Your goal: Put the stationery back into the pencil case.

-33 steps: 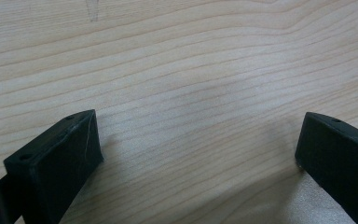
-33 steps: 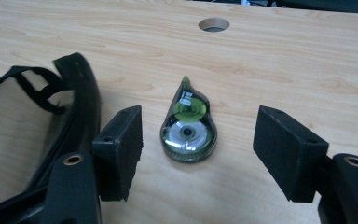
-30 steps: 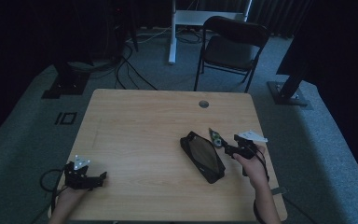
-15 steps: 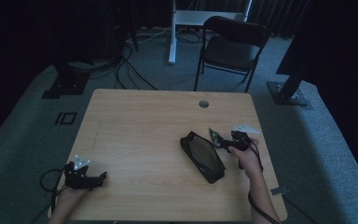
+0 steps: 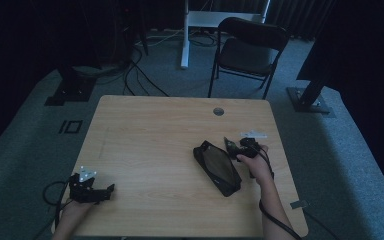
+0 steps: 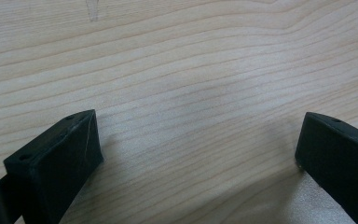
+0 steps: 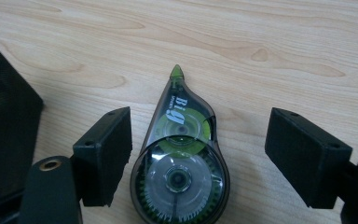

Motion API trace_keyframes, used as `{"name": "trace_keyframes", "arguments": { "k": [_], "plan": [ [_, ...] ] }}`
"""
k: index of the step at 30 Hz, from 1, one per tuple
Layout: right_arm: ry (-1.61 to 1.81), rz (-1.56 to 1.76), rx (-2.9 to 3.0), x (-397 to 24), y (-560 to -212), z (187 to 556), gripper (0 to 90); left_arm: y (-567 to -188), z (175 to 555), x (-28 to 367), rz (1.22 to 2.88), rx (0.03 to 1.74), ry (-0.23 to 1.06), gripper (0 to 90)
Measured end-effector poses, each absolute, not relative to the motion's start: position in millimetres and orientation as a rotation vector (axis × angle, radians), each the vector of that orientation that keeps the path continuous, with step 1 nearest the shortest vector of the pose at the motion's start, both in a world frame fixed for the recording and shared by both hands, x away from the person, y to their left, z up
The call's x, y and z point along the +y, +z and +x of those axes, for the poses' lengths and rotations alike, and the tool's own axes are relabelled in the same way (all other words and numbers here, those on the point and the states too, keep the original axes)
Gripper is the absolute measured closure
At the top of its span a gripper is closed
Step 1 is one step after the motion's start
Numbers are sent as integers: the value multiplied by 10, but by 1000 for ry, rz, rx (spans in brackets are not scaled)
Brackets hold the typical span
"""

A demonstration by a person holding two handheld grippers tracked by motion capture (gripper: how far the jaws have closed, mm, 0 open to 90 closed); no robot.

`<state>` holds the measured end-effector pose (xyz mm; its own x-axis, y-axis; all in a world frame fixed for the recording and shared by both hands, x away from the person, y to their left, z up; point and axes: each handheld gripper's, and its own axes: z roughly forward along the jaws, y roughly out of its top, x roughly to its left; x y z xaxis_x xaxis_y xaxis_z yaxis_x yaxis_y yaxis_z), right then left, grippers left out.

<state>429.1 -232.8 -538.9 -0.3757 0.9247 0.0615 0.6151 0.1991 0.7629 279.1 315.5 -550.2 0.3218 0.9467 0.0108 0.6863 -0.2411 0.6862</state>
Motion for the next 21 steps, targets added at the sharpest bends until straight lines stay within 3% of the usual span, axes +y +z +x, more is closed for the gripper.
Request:
{"name": "trace_keyframes", "arguments": {
  "k": [9,21],
  "plan": [
    [975,1410,2097,-2283,-5435,4347,240,-5502,2791,3155,2011,1434,582,2],
    [945,1355,2141,-2204,-5480,4389,378,-5502,2791,3156,2012,1434,582,2]
  ]
}}
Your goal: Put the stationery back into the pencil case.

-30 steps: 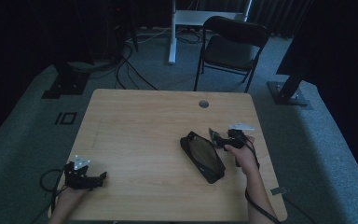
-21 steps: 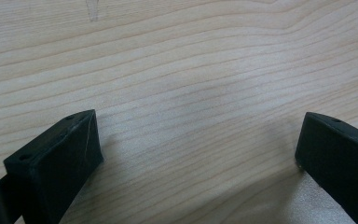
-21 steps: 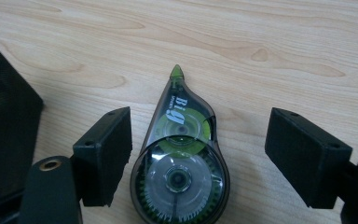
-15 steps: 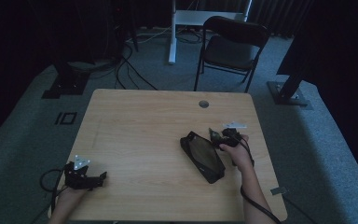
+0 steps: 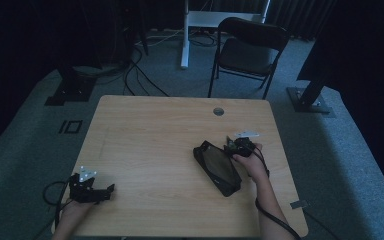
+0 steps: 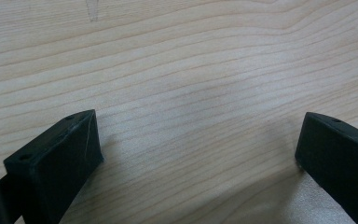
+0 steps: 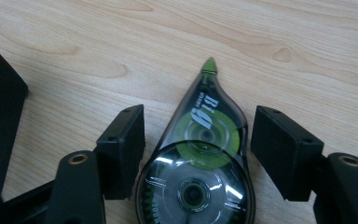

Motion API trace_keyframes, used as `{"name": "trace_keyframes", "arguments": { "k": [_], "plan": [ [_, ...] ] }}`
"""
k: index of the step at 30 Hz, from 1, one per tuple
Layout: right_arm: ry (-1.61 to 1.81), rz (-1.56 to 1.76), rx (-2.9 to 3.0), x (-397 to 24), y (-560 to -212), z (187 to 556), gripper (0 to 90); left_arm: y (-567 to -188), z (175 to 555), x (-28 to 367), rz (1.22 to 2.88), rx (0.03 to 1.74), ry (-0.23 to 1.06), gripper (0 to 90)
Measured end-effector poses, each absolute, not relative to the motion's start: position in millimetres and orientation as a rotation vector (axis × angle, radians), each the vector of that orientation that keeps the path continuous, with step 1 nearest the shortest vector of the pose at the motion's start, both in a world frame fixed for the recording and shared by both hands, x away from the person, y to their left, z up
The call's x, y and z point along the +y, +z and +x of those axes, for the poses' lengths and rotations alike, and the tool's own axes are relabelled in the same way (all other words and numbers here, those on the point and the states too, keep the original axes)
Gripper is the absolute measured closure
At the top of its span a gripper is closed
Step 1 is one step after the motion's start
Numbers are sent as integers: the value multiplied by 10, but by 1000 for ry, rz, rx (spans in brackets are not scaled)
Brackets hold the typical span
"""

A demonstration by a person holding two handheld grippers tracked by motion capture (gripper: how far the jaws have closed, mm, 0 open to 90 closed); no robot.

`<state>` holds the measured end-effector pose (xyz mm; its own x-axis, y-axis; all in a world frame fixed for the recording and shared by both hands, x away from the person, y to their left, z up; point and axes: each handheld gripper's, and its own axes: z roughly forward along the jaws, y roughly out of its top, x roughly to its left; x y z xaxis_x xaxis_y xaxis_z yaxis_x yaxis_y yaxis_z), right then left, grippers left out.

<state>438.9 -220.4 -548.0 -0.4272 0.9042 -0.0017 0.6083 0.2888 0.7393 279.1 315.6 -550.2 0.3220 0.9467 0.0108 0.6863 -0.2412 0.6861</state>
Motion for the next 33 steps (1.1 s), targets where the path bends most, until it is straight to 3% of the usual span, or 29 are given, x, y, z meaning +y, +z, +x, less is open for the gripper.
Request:
{"name": "trace_keyframes", "arguments": {
  "k": [4,18,33],
  "plan": [
    [937,1365,2148,-2192,-5457,4389,470,-5502,2791,3155,2011,1434,582,2],
    [905,1408,2141,-2223,-5364,4371,488,-5502,2792,3155,2011,1434,582,2],
    [964,1386,2114,-2318,-4982,4177,490,-5502,2792,3156,2012,1434,582,1]
  ]
}}
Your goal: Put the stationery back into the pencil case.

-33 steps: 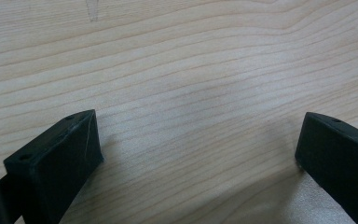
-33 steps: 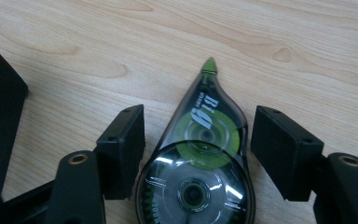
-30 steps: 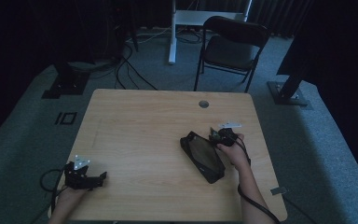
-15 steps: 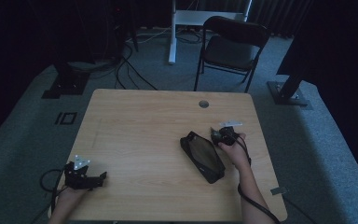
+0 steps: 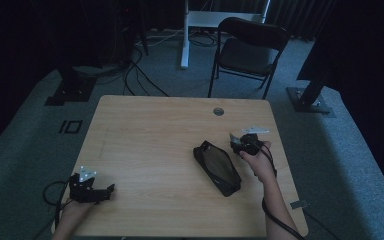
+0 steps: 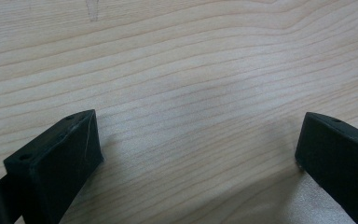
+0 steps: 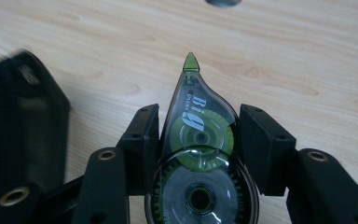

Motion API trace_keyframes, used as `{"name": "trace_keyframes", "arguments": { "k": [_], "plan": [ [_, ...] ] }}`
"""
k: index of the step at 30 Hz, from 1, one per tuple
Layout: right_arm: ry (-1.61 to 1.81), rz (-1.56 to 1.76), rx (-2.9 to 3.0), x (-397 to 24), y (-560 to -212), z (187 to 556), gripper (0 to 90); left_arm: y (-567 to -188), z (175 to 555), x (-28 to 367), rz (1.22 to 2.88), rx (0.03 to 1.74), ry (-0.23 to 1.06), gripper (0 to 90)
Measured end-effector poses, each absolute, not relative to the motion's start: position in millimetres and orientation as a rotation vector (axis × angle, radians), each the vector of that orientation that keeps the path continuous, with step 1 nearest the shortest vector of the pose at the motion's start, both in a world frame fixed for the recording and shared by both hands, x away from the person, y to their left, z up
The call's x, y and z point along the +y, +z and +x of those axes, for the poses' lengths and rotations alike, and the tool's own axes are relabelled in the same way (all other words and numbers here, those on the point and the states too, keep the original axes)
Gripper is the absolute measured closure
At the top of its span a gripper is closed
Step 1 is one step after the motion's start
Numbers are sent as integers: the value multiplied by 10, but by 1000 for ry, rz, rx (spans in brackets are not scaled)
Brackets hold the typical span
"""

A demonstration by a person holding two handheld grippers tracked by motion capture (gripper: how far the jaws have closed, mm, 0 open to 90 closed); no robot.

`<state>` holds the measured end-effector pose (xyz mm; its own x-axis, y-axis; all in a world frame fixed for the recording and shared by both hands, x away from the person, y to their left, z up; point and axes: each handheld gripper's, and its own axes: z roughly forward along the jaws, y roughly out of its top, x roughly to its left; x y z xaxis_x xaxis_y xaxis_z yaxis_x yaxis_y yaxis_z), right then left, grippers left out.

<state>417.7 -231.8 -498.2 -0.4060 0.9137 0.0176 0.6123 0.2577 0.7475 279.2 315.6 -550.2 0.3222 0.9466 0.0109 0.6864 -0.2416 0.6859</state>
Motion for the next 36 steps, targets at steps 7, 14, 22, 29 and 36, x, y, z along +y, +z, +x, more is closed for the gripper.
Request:
{"name": "trace_keyframes", "arguments": {
  "k": [7,14,22,29,36],
  "plan": [
    [1007,1394,2115,-2310,-4808,4116,491,-5502,2791,3156,2012,1434,582,2],
    [1008,1362,2109,-2251,-4678,4040,491,-5502,2791,3155,2011,1434,582,2],
    [1019,1351,2117,-2170,-4572,3932,492,-5502,2791,3155,2011,1434,582,2],
    [1034,1314,2134,-2077,-4493,3835,493,-5502,2791,3155,2011,1434,582,2],
    [1059,1301,2156,-1965,-4454,3747,493,-5502,2791,3156,2012,1434,582,2]
  ]
}}
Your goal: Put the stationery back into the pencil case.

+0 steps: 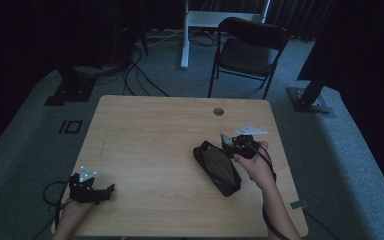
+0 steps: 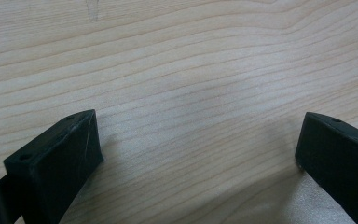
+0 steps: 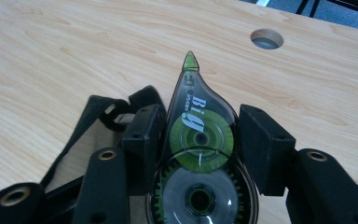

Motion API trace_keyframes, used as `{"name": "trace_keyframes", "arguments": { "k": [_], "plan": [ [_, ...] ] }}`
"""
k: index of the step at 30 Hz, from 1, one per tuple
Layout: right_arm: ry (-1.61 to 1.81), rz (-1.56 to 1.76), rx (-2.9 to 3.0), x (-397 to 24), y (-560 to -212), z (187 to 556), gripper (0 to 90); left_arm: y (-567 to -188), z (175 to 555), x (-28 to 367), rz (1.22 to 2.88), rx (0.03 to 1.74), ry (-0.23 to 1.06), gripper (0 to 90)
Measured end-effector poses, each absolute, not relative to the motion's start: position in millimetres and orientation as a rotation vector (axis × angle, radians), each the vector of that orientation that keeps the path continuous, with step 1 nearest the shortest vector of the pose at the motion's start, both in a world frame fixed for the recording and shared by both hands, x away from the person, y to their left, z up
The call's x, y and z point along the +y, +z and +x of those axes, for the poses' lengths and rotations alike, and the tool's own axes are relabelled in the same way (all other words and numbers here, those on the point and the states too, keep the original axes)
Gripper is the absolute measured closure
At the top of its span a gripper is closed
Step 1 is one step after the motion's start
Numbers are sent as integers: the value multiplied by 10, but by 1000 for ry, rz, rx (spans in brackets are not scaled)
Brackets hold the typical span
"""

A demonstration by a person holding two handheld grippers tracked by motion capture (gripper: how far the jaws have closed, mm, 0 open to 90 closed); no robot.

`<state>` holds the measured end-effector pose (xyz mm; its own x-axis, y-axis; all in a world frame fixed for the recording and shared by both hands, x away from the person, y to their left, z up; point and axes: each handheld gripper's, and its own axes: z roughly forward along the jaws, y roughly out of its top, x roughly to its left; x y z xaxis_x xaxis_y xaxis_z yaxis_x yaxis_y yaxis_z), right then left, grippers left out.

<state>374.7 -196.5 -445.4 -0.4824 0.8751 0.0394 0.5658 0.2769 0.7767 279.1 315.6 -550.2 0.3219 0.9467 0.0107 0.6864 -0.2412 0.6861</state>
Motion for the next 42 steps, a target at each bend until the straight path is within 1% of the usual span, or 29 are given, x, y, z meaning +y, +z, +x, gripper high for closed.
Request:
{"name": "trace_keyframes", "arguments": {
  "k": [20,42],
  "plan": [
    [1060,1255,2260,-1729,-4516,3605,494,-5502,2791,3156,2012,1434,582,2],
    [935,1266,2386,-1549,-4747,3670,495,-5502,2791,3156,2011,1434,582,1]
  ]
}}
